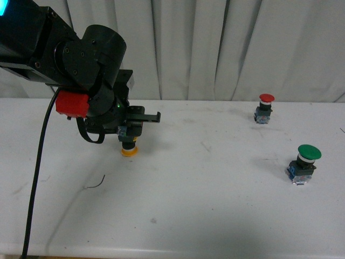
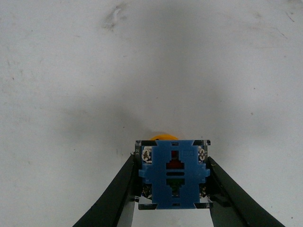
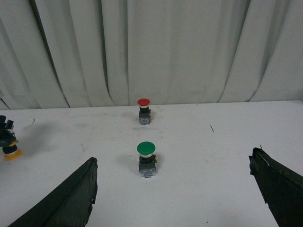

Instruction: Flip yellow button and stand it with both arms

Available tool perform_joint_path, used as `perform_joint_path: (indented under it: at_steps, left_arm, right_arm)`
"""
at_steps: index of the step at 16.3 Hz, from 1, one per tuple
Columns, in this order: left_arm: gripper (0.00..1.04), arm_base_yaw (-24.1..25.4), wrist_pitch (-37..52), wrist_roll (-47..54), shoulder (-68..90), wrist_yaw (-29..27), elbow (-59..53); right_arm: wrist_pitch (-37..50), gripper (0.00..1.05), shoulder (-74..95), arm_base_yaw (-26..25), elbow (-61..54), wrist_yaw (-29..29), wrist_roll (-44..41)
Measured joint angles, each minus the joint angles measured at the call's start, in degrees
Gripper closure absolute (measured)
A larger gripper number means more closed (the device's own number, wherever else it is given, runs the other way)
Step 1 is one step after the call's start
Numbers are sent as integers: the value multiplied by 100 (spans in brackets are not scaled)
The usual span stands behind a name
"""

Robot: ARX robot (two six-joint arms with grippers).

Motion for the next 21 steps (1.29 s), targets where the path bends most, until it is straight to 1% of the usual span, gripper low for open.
perform_joint_path:
  at_steps: [4, 5, 8, 11, 14, 15, 16, 17, 19, 20, 21]
  left_arm:
    - [69, -33, 212, 2, -59, 85, -120]
    - [69, -232, 968, 94, -1318, 323, -1200]
    - [69, -483, 1582, 190, -2588, 341, -2135]
    - [69, -752, 2031, 208, -4098, 529, -3530]
    - [69, -551, 2310, 50, -4889, 660, -4341]
    - [69, -420, 2476, -107, -5064, 870, -4557]
    - [69, -291, 2752, -317, -5211, 1207, -4771]
    - [69, -229, 3265, -520, -5333, 1683, -5007]
    - [69, -120, 4041, -1021, -5396, 2433, -5283]
    - [69, 42, 4835, -1561, -5283, 2979, -5466]
    - [69, 179, 5440, -2072, -5086, 3254, -5571]
  right_arm:
    - [0, 6, 0, 0, 0, 0, 0]
    - [0, 6, 0, 0, 0, 0, 0]
    - [0, 6, 0, 0, 0, 0, 0]
    - [0, 6, 0, 0, 0, 0, 0]
    - [0, 6, 0, 0, 0, 0, 0]
    - [0, 6, 0, 0, 0, 0, 0]
    - [0, 6, 0, 0, 0, 0, 0]
    - [0, 6, 0, 0, 0, 0, 0]
    - [0, 6, 0, 0, 0, 0, 0]
    - [0, 6, 0, 0, 0, 0, 0]
    - [-2, 6, 0, 0, 0, 2, 0]
